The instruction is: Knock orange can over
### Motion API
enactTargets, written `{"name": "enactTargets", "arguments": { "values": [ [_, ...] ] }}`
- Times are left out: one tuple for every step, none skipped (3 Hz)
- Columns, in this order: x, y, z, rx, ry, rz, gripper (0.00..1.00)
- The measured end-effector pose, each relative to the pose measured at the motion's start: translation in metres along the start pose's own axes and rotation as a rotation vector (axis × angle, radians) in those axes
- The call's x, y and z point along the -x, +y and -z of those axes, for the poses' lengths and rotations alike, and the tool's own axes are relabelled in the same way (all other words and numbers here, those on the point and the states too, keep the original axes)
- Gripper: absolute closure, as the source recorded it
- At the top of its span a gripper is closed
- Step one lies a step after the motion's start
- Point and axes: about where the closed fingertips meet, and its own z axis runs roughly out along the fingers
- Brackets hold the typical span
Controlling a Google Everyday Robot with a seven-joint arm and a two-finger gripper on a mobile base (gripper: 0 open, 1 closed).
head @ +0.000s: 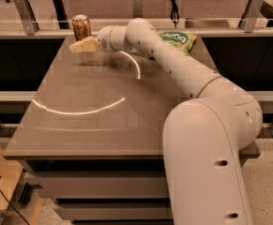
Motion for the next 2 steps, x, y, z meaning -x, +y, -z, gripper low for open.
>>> {"name": "enactTargets", "arguments": {
  "values": [
    [-0.002,-0.003,-0.016,-0.010,0.013,-0.009,0.00],
    [-0.003,-0.003,-0.030,-0.005,0.020,-0.016,0.00]
  ]
}}
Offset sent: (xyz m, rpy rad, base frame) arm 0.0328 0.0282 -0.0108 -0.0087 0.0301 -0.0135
